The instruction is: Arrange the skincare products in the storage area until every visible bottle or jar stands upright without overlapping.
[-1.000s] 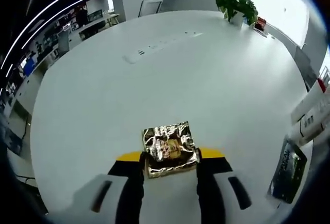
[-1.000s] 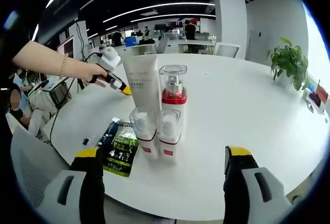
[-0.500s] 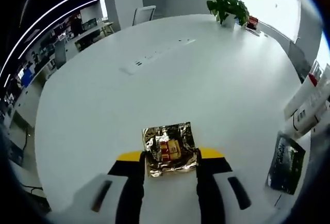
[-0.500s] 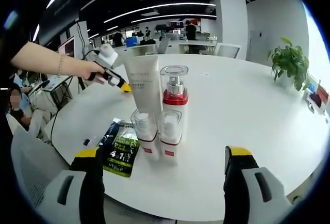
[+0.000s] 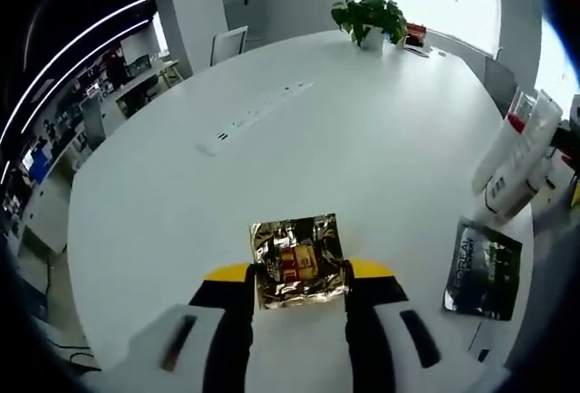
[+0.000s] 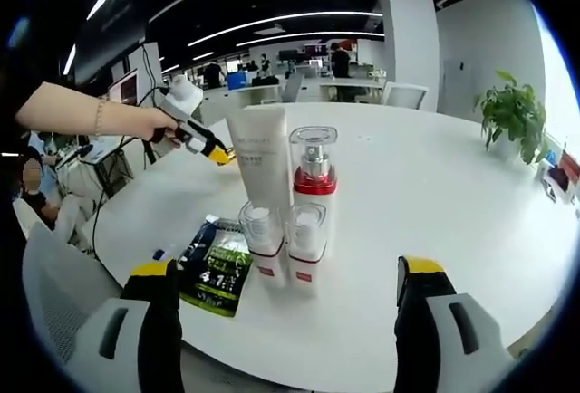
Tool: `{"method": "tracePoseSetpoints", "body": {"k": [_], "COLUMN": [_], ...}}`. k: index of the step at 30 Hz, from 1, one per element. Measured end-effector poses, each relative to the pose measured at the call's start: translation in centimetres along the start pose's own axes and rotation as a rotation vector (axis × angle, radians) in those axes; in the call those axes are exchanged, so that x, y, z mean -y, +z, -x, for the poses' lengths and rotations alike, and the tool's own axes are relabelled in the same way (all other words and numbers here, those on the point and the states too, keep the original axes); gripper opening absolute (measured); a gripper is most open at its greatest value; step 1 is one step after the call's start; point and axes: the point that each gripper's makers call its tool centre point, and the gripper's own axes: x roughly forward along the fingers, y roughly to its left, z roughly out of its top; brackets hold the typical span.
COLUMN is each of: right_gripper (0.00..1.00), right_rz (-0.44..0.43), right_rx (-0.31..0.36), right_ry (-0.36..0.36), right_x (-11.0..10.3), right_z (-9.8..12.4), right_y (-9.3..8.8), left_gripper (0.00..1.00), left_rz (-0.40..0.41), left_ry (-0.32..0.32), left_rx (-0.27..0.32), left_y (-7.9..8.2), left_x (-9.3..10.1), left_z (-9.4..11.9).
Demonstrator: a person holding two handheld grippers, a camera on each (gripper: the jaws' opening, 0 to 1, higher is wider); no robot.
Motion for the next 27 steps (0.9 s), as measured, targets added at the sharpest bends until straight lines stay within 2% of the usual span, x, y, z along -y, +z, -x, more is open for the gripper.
{"method": "tracePoseSetpoints", "body": {"k": [2,6,13,18,20,22,26,27], "right_gripper": [1.0,0.97,0.95,0.94,0.94,0.94,0.92,0.91], "right_rz": [-0.004,-0.001,-0.002,-0.013,0.001,0.027,0.046,0.062], "right_rx": [0.007,0.02,0.032,0.053,0.054,0.056,0.087,0.1], "right_ry": [0.007,0.019,0.027,0.021,0.022,0.018,0.034,0.049], "right_x": [0.0,-0.3,-0.3,-0.2,-0.4,-0.6,-1.2,-1.6], "right_z": [-0.1,-0.1,0.0,0.4,0.6,1.1,1.8,2.1], "right_y": [0.1,0.3,0.5,1.0,1.2,1.4,2.5,3.3], "left_gripper": [0.39,0.39,0.39,0.39,0.39,0.39,0.39,0.39], "left_rz": [-0.015,-0.041,-0.087,-0.114,-0.122,-0.144,-0.2,-0.223], "left_ry": [-0.005,-0.012,-0.027,-0.038,-0.042,-0.05,-0.048,-0.045], "left_rx": [0.008,0.022,0.034,0.046,0.053,0.055,0.067,0.065], "left_y": [-0.1,0.3,0.0,0.3,0.2,0.4,0.3,0.4], "left_x": [-0.4,1.0,1.8,3.8,3.6,4.8,4.9,5.3], "left_z": [0.1,1.4,2.7,4.5,4.8,5.9,7.0,7.5]}}
